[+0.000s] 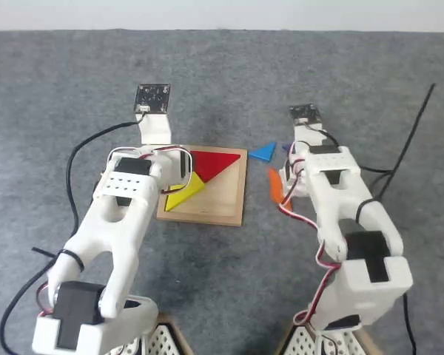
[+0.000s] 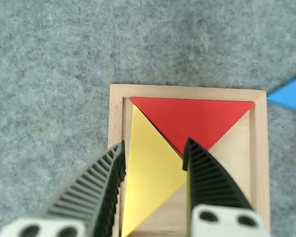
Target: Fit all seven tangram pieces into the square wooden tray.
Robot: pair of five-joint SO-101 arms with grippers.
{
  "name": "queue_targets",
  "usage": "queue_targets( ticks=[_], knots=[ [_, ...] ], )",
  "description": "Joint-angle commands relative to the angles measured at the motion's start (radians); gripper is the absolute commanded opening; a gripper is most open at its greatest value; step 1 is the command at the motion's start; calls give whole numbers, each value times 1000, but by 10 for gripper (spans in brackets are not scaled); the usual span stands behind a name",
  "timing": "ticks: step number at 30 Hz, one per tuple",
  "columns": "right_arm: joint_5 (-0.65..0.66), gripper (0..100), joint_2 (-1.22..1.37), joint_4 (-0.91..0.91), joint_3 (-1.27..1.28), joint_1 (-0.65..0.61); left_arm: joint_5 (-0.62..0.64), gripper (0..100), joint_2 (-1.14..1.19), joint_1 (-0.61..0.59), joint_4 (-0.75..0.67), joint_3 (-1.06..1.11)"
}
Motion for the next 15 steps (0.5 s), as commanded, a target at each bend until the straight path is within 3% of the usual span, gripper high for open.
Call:
queue_targets(
  ticks=[1, 9, 15],
  knots=[
    [9, 340, -160, -99, 107, -59, -11, 187, -5, 8, -6, -5],
    [14, 340, -461, -275, 368, -122, -40, 187, -5, 8, -9, -5],
    [14, 340, -437, -300, 387, -143, -40, 187, -5, 9, -8, -5]
  ],
)
